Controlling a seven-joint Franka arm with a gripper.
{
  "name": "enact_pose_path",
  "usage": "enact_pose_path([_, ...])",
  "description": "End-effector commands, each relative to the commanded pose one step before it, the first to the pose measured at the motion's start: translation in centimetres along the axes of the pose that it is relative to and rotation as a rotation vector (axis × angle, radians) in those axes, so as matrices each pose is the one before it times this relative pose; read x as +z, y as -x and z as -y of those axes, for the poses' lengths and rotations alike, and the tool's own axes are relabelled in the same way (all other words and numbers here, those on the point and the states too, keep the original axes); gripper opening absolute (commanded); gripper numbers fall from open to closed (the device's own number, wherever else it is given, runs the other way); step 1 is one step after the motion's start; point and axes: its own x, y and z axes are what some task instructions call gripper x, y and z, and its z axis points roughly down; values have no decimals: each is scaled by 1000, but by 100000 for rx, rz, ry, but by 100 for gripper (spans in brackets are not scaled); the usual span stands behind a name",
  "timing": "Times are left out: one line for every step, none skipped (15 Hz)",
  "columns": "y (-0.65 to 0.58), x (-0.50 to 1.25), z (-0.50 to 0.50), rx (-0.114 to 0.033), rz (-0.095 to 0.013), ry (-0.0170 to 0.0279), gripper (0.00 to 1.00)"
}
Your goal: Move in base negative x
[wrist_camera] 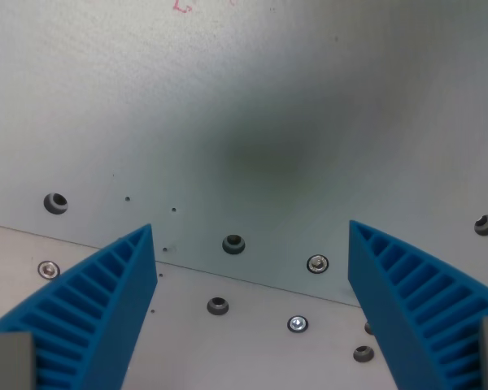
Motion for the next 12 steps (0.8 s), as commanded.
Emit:
enact_pose_path([488, -247, 274, -47, -603, 220, 100])
enact_pose_path([500, 16, 287, 0, 0, 0, 100])
enact_pose_path([500, 20, 287, 0, 0, 0, 100])
enact_pose_path([500, 25, 287, 0, 0, 0, 100])
enact_pose_path([500, 33, 287, 0, 0, 0, 100])
enact_pose_path([500, 40, 287, 0, 0, 0, 100])
enact_pose_path([500, 49, 288, 0, 0, 0, 100])
enact_pose_path([500, 59, 288, 0, 0, 0, 100])
enact_pose_path([500, 67, 288, 0, 0, 0, 100])
enact_pose_path([500, 74, 288, 0, 0, 0, 100])
enact_pose_path([500, 80, 289, 0, 0, 0, 100])
enact_pose_path([500, 84, 289, 0, 0, 0, 100])
